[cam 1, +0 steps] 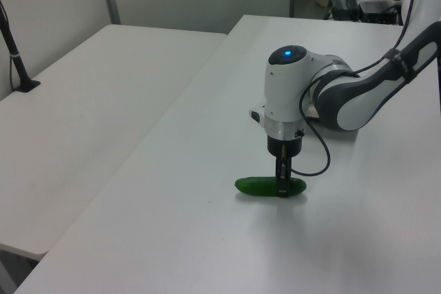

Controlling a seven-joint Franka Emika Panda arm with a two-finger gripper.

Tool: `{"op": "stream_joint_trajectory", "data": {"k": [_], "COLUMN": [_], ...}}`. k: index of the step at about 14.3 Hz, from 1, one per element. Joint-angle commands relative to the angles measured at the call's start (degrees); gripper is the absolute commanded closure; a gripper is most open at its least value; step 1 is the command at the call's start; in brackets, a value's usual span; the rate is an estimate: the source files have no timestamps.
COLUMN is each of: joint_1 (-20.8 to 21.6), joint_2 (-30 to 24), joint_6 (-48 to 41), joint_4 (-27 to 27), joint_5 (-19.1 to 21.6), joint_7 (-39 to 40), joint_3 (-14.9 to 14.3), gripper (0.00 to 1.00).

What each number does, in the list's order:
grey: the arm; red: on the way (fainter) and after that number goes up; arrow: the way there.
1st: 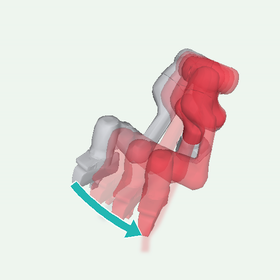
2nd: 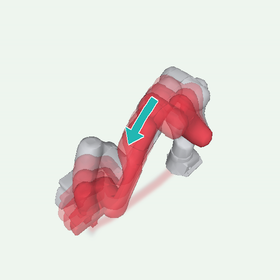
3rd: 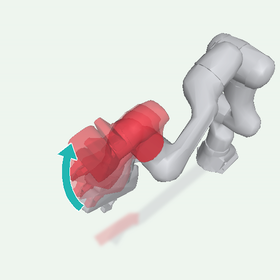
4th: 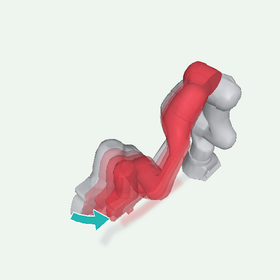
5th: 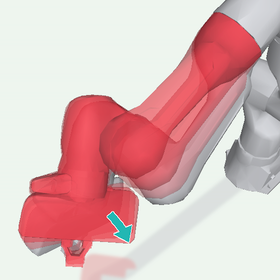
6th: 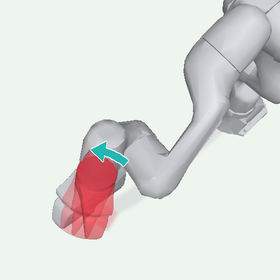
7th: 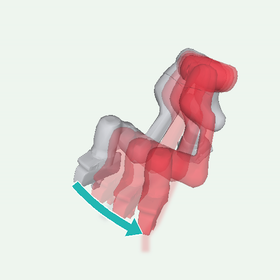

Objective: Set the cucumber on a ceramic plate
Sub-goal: 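Close the gripper around the cucumber's end, then lift the cucumber and carry it over the dark square plate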

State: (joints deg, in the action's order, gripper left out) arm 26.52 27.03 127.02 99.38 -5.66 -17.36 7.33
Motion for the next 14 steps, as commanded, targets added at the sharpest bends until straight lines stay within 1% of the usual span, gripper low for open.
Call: {"op": "stream_joint_trajectory", "data": {"k": [1,3,7,11,12,14], "joint_1": [0.3,0.1,-0.6,-4.2,-4.8,-5.2], "joint_2": [-0.7,-2.7,-8.3,-14.5,-15.9,-18.5], "joint_6": [1.0,0.5,-0.5,-2.3,-2.4,-3.7], "joint_4": [0.0,0.5,4.0,7.4,8.1,9.2], "joint_5": [-1.1,-0.9,-0.8,-0.7,-0.7,-0.7], "joint_7": [-1.6,-1.6,-1.4,0.4,1.3,3.3], "joint_3": [0.0,0.0,-0.1,-0.7,-1.4,-4.1], "gripper": [0.68,0.68,0.68,0.67,0.67,0.67]}}
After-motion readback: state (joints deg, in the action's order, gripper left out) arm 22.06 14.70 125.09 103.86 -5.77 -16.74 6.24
